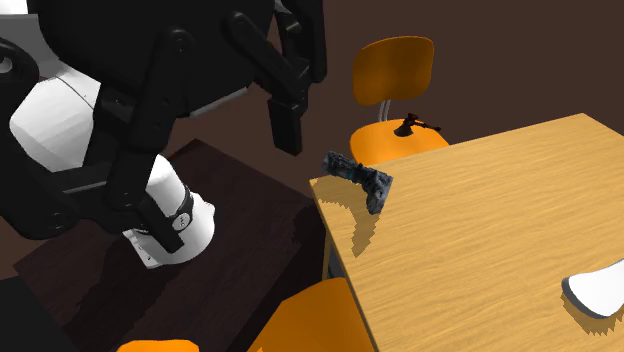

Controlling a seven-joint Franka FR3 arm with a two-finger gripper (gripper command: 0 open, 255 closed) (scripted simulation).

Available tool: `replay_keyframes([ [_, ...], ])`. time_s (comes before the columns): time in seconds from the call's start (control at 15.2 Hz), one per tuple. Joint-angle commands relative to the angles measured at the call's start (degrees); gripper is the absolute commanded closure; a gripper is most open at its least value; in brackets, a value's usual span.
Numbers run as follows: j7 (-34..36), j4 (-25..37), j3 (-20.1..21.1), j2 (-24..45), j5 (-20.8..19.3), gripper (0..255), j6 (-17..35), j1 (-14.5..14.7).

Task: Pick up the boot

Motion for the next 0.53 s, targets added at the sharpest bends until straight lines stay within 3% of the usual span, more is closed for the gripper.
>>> replay_keyframes([
  [0.0, 0.0, 0.0, 0.0, 0.0, 0.0, 0, 0.0, 0.0],
  [0.46, 5.7, -8.4, 7.3, -1.0, 4.4, 0, 6.9, 4.4],
])
